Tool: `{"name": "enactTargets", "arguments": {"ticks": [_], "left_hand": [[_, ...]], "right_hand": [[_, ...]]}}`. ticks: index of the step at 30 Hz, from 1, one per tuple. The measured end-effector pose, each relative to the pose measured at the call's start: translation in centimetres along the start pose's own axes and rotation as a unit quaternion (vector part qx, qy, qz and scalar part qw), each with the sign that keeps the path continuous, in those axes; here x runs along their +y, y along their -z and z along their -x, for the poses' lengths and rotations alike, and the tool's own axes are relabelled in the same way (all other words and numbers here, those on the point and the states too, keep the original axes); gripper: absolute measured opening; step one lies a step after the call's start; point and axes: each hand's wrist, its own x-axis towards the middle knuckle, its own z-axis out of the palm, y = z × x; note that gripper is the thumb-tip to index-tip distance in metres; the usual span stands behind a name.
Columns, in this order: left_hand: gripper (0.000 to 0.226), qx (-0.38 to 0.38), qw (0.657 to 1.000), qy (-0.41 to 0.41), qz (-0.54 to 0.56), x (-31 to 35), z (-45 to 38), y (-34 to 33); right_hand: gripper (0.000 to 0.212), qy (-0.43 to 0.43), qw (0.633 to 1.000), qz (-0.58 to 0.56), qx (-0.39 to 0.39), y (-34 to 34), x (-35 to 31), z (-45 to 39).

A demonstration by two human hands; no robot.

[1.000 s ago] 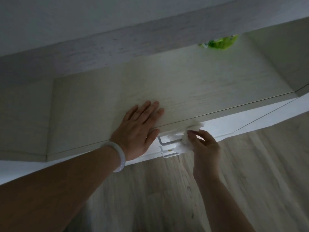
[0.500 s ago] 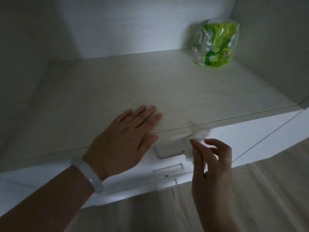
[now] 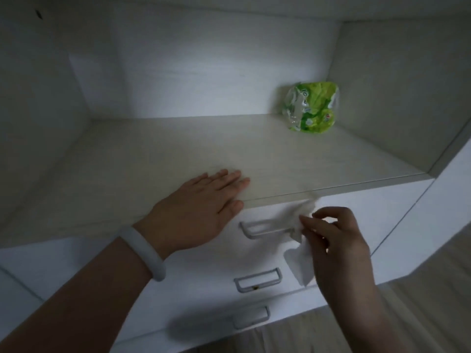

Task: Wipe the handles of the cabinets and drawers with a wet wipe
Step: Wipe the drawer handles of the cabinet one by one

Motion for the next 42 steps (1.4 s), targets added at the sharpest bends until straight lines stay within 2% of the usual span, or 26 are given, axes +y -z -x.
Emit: {"name": "enactTargets", "arguments": {"ticks": [5, 8, 11, 16, 18, 21, 24, 27, 31, 34, 39, 42], "left_hand": [[0.082, -0.012, 1.000, 0.003, 0.010, 0.0, -0.1, 0.3], [0.067, -0.010, 1.000, 0.007, 0.022, 0.0, -0.1, 0.2], [0.065, -0.007, 0.999, 0.010, 0.035, 0.0, -0.2, 0.2], [0.048, -0.007, 0.999, 0.019, 0.044, -0.1, -0.2, 0.2], [0.047, -0.008, 0.998, 0.019, 0.051, 0.0, -0.1, 0.3], [0.047, -0.008, 0.998, 0.021, 0.055, 0.0, -0.1, 0.3], [0.047, -0.007, 0.998, 0.022, 0.051, 0.0, -0.2, 0.4], [0.047, -0.007, 0.998, 0.023, 0.059, 0.0, -0.3, 0.4], [0.047, -0.007, 0.997, 0.027, 0.072, -0.1, -0.2, 0.3], [0.047, -0.008, 0.997, 0.029, 0.073, -0.1, -0.2, 0.2], [0.047, -0.007, 0.997, 0.033, 0.074, 0.1, -0.2, 0.4], [0.047, -0.008, 0.997, 0.031, 0.076, 0.1, -0.1, 0.5]], "right_hand": [[0.025, 0.032, 0.997, -0.033, -0.056, -1.6, -2.9, 0.8], [0.029, -0.008, 0.994, -0.079, -0.075, -0.8, -2.4, 0.8], [0.030, -0.069, 0.989, -0.106, -0.083, 0.2, -2.1, 0.8], [0.040, -0.075, 0.971, -0.177, -0.146, -0.7, -5.6, 1.4], [0.048, -0.084, 0.965, -0.202, -0.144, -0.6, -6.0, 1.4], [0.051, -0.024, 0.975, -0.157, -0.157, -1.0, -6.2, 1.5], [0.036, 0.070, 0.985, -0.065, -0.141, -2.4, -6.2, 1.8], [0.019, 0.116, 0.988, -0.060, -0.085, -3.0, -5.3, 1.4], [0.021, 0.043, 0.989, -0.131, -0.046, -2.4, -4.5, 1.3], [0.013, 0.040, 0.995, -0.087, -0.036, -3.2, -5.6, 1.4], [0.019, 0.007, 0.999, 0.015, -0.030, -4.4, -7.9, 0.9], [0.017, -0.013, 0.999, -0.006, -0.045, -4.0, -7.5, 1.3]]}}
